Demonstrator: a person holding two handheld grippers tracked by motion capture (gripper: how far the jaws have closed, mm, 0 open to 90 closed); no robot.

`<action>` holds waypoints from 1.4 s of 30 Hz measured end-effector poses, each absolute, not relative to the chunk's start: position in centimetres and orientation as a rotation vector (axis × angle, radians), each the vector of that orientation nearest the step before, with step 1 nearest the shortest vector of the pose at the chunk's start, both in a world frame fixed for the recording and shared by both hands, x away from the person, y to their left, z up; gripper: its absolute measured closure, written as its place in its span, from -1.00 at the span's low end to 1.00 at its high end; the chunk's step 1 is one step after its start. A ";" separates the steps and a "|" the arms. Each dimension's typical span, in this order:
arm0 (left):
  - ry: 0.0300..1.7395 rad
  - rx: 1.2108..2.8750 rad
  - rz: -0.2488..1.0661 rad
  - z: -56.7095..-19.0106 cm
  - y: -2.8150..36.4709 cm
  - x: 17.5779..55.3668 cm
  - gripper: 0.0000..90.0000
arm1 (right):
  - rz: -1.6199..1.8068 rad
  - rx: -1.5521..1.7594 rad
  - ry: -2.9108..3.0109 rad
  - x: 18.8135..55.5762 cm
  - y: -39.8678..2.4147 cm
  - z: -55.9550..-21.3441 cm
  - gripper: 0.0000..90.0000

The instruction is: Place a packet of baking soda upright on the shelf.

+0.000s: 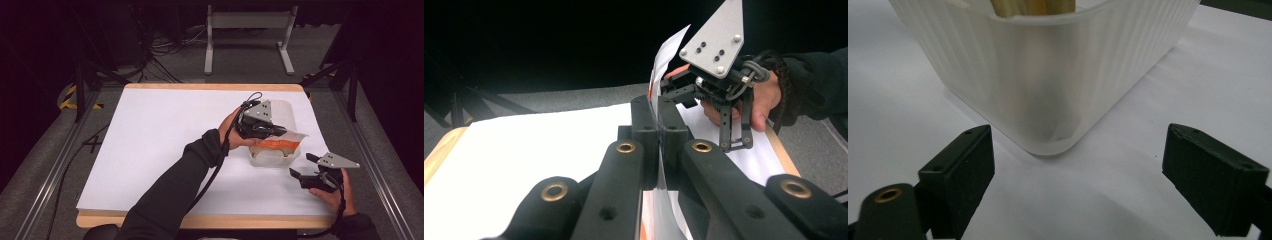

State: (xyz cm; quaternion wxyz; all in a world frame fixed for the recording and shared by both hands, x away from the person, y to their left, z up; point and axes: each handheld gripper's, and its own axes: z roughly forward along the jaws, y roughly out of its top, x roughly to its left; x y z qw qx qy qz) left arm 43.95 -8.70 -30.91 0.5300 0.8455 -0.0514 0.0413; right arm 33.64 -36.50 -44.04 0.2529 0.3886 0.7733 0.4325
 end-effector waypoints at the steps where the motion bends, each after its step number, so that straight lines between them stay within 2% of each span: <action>1: -0.120 2.013 0.097 -31.0 -8.7 43.9 0.97 | 1.176 1.053 2.101 33.6 -36.5 -44.0 -0.69; 17: -0.075 1.988 0.149 -30.9 -8.0 43.6 0.80 | 1.173 1.045 2.103 33.6 -36.5 -44.0 -0.69; 42: -0.080 1.978 0.246 -29.0 -6.2 42.6 0.78 | 1.190 1.012 2.099 33.3 -36.5 -44.1 -0.70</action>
